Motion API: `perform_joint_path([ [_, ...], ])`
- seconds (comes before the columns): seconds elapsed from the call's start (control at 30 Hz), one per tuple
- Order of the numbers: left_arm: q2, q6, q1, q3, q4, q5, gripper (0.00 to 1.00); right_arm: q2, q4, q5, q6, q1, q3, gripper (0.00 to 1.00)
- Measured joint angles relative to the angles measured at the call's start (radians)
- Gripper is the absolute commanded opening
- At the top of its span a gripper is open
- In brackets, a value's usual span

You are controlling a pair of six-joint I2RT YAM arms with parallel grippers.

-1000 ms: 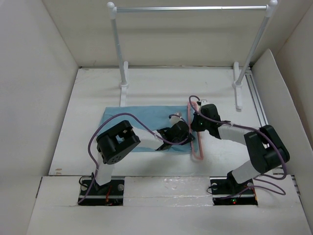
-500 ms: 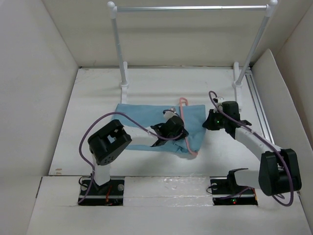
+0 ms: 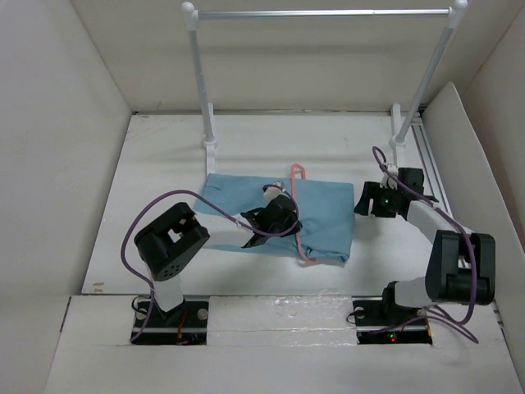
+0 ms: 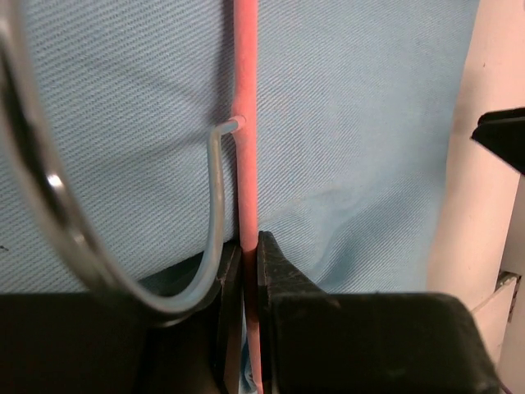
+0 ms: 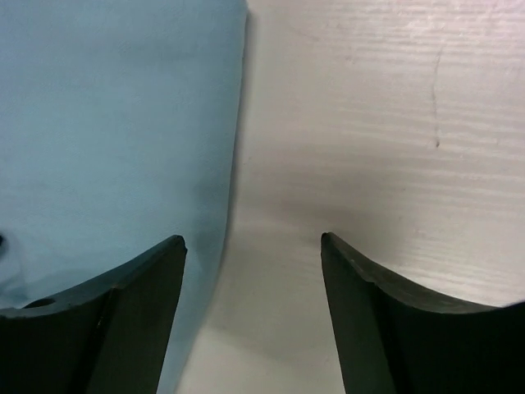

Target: Place the trousers on the hanger

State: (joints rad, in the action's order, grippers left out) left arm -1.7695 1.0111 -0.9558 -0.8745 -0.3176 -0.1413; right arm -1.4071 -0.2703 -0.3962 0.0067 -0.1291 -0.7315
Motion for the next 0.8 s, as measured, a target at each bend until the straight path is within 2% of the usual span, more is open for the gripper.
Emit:
perform_joint_path([
  [0.2, 0.000, -0.016, 0.000, -0.003, 0.001, 0.000, 0.00, 0.133, -0.010, -0.089, -0.005, 0.027, 0.166, 0.73],
  [0.3, 0.000, -0.027, 0.000, -0.006, 0.003, 0.000, 0.00, 0.198, 0.016, -0.157, 0.032, 0.087, 0.251, 0.65],
  [0.33, 0.000, -0.031, 0.000, -0.008, 0.006, 0.000, 0.00, 0.217, 0.037, -0.179, 0.051, 0.103, 0.280, 0.58],
  [0.4, 0.003, -0.040, 0.000, -0.010, 0.012, -0.001, 0.00, 0.238, 0.091, -0.225, 0.088, 0.116, 0.335, 0.14],
  [0.43, 0.006, -0.047, 0.000, -0.011, 0.018, -0.003, 0.00, 0.235, 0.107, -0.234, 0.109, 0.116, 0.352, 0.14],
  [0.47, 0.011, -0.057, 0.000, -0.011, 0.024, -0.006, 0.00, 0.226, 0.130, -0.251, 0.134, 0.113, 0.365, 0.00],
  [0.6, 0.024, -0.090, 0.000, -0.011, 0.060, -0.023, 0.00, 0.203, 0.130, -0.277, 0.159, 0.084, 0.354, 0.00],
  [0.8, 0.081, -0.146, 0.003, 0.026, 0.087, -0.081, 0.00, 0.204, -0.037, -0.243, 0.070, -0.002, 0.183, 0.00],
])
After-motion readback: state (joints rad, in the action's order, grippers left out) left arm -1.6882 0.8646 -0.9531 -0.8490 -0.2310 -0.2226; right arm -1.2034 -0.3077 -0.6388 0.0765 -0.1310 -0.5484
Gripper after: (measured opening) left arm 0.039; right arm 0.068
